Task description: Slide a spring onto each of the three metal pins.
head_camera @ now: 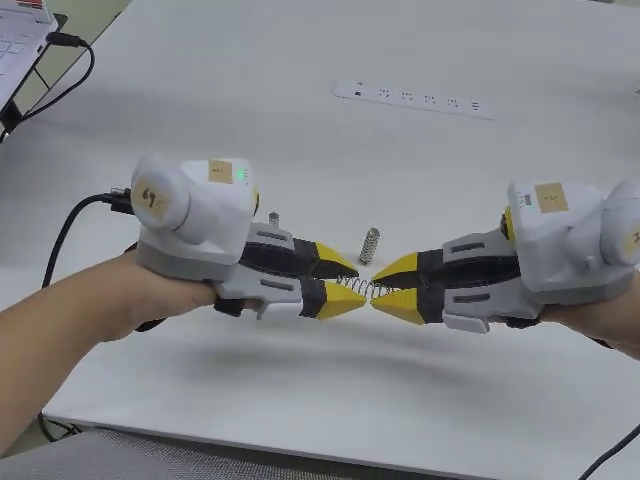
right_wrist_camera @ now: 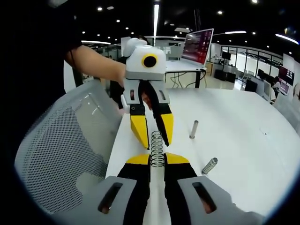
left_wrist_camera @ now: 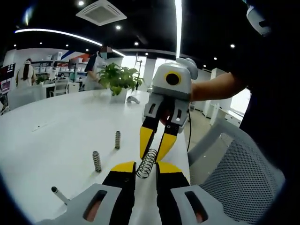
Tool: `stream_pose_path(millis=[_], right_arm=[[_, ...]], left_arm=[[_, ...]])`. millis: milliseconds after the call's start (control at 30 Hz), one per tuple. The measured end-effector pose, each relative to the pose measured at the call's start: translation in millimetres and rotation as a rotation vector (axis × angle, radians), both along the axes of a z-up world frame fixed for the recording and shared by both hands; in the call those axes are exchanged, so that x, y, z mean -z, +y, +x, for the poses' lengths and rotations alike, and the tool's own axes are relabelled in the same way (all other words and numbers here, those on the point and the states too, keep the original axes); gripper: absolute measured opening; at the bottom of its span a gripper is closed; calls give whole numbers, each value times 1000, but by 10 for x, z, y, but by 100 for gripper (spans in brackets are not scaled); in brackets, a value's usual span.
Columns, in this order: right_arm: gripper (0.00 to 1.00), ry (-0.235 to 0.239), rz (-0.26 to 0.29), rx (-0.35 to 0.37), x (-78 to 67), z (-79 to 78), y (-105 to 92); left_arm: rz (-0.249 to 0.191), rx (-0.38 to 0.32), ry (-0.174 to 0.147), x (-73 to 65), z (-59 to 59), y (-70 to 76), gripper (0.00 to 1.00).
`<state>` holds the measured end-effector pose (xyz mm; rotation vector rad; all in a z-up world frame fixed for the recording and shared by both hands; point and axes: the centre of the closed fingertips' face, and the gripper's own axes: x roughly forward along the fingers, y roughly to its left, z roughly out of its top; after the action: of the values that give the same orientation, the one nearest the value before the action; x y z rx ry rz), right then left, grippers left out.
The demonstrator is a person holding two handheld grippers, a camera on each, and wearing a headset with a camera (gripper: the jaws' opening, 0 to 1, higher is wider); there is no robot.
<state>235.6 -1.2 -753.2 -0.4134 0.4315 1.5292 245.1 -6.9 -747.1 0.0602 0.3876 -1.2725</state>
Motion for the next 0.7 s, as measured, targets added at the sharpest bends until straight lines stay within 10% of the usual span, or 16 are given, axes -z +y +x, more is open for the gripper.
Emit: stream_pose_path(millis=[700], right_arm=[[8, 9, 15, -6, -41, -16, 2]], left_arm=[[4, 11, -41, -26, -50, -4, 4]])
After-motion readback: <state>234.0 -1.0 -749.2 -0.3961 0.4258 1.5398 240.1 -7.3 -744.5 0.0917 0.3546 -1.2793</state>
